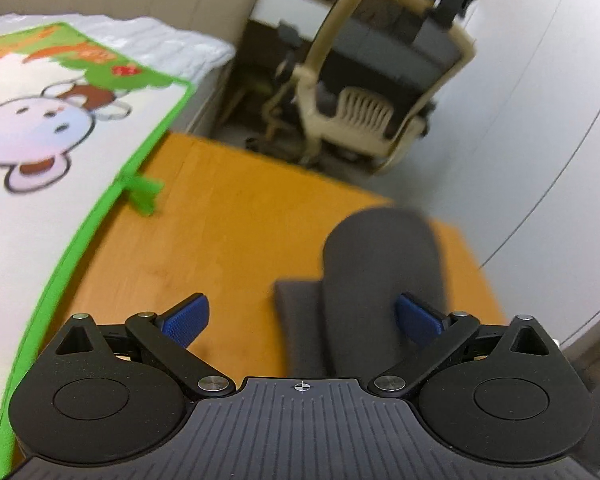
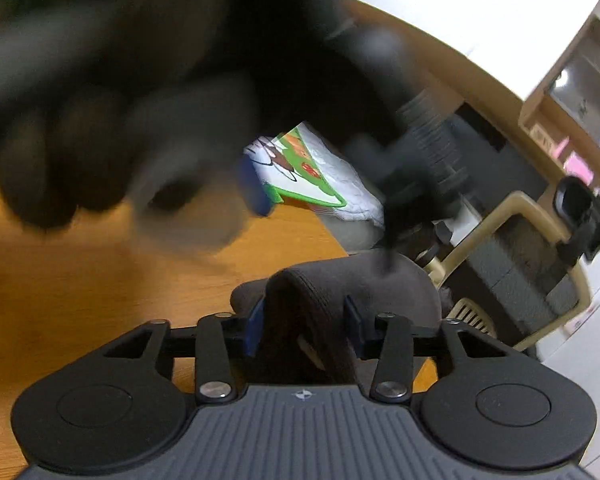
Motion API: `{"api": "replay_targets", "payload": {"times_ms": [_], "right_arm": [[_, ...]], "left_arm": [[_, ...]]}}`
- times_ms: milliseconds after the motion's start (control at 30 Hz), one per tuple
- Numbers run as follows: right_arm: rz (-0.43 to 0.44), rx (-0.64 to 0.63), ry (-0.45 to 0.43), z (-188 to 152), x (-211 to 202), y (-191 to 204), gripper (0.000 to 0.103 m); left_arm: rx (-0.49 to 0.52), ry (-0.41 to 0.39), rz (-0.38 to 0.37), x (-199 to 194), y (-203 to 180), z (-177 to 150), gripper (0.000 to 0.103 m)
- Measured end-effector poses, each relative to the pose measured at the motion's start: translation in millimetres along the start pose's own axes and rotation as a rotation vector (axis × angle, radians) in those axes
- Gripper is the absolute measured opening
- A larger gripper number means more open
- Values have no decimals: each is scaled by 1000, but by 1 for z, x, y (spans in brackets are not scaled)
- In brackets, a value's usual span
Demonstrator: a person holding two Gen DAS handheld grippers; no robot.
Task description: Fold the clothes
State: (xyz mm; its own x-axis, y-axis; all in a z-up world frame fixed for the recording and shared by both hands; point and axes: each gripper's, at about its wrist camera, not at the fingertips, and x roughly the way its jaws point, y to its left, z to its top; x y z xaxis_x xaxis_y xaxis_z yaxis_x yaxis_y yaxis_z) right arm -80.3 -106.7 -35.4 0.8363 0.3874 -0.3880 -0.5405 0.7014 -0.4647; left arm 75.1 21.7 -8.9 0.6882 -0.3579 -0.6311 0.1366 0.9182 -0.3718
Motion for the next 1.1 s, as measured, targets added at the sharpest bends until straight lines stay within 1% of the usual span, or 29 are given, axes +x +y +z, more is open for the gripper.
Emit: {"api": "replay_targets", "payload": {"times_ms": [33, 100, 233, 267, 333, 367, 433, 533, 567, 600, 633, 667, 700, 767, 800, 833, 867, 900, 933, 967, 1033, 1100], "right_arm": [[19, 57, -2, -1, -2, -10, 52], [57, 170, -7, -2, -6, -31, 69], [134, 397, -17, -5, -15, -72, 69], [153, 454, -20, -5, -17, -82, 68], [191, 567, -25, -7, -21, -102, 62], [186, 623, -29, -7, -20, -114, 60], [181, 719, -35, -9, -9, -134, 60], [273, 896, -8, -14, 27, -161, 61], [296, 931, 35, -17, 43, -163, 64], [313, 954, 92, -21, 62, -161, 67], [331, 976, 150, -25, 80, -159, 67], [326, 967, 171, -28, 91, -155, 67], [310, 943, 176, -31, 99, -149, 70], [292, 909, 183, -29, 102, -145, 74], [285, 895, 185, -26, 100, -143, 78], [274, 873, 182, -24, 97, -142, 80], [264, 852, 171, -22, 91, -140, 84], [256, 832, 156, -21, 84, -137, 93], [254, 818, 130, -21, 74, -137, 100], [247, 814, 103, -22, 62, -137, 103], [221, 816, 57, -23, 40, -138, 103], [170, 831, 31, -28, 29, -140, 103]], "left_arm": [[-18, 6, -8, 2, 4, -2, 103], [-56, 17, -27, 7, 13, -7, 103], [-23, 13, -24, 9, 8, -7, 103], [-28, 15, -27, 11, 9, -8, 103], [-54, 21, -41, 13, 13, -12, 103], [-56, 15, -42, 13, 13, -15, 103], [-58, 4, -40, 12, 12, -18, 103], [-54, -13, -37, 11, 11, -20, 103], [-49, -22, -37, 11, 11, -21, 103], [-44, -31, -36, 11, 10, -23, 103], [-39, -40, -35, 11, 10, -24, 103], [-37, -45, -36, 11, 10, -24, 103], [-34, -50, -37, 11, 10, -25, 103], [-30, -59, -39, 11, 10, -26, 103], [-28, -64, -40, 11, 10, -27, 103], [-26, -69, -41, 11, 10, -28, 103], [-24, -74, -43, 11, 10, -28, 103], [-22, -79, -44, 11, 10, -29, 103], [-20, -84, -45, 11, 10, -29, 103], [-18, -88, -46, 11, 10, -30, 103], [-14, -97, -50, 11, 10, -31, 103], [-13, -105, -55, 11, 10, -32, 103]]}}
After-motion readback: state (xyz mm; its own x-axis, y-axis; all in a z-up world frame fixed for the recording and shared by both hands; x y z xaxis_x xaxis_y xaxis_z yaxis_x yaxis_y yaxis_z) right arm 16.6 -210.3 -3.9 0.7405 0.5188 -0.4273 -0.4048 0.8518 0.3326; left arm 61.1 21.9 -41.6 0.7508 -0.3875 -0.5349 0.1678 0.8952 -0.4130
